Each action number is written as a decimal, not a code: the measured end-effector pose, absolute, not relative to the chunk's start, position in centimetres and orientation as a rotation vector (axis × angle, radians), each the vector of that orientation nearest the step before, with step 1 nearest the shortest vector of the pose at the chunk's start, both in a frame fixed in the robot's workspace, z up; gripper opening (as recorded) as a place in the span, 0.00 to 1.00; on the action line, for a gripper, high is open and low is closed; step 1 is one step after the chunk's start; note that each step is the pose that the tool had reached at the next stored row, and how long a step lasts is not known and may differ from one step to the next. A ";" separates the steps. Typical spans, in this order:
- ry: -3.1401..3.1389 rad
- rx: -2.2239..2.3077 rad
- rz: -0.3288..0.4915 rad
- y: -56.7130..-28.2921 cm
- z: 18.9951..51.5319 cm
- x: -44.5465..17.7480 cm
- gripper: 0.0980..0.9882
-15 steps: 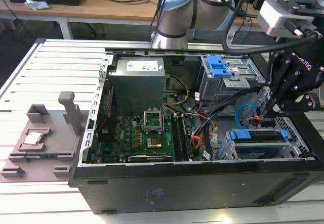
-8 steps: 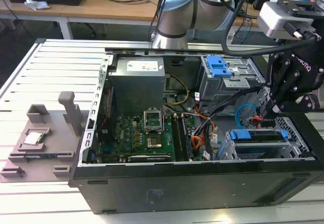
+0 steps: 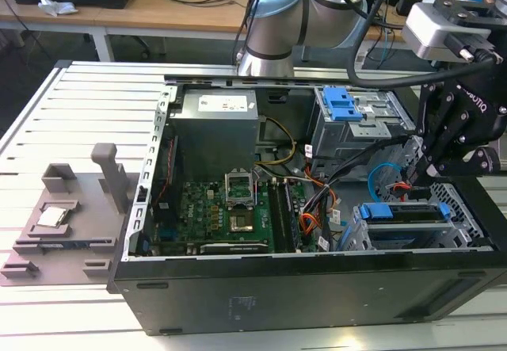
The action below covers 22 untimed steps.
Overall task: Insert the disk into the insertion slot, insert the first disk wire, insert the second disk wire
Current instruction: 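Insert the first disk wire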
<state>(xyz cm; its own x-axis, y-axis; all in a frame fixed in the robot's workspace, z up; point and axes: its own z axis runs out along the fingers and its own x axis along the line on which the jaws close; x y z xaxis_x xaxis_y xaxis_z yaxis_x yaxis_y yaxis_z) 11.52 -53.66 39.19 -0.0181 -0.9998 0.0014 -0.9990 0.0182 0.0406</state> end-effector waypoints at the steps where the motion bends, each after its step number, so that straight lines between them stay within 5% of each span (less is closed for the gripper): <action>1: -2.220 2.180 -0.043 -53.7 39.2 11.5 0.01; 9: -2.220 2.180 -0.043 -53.6 39.7 11.5 0.01; 15: -2.220 2.181 -0.043 -53.6 39.7 11.6 0.36; 22: -2.218 2.178 -0.045 -53.0 38.2 13.9 0.36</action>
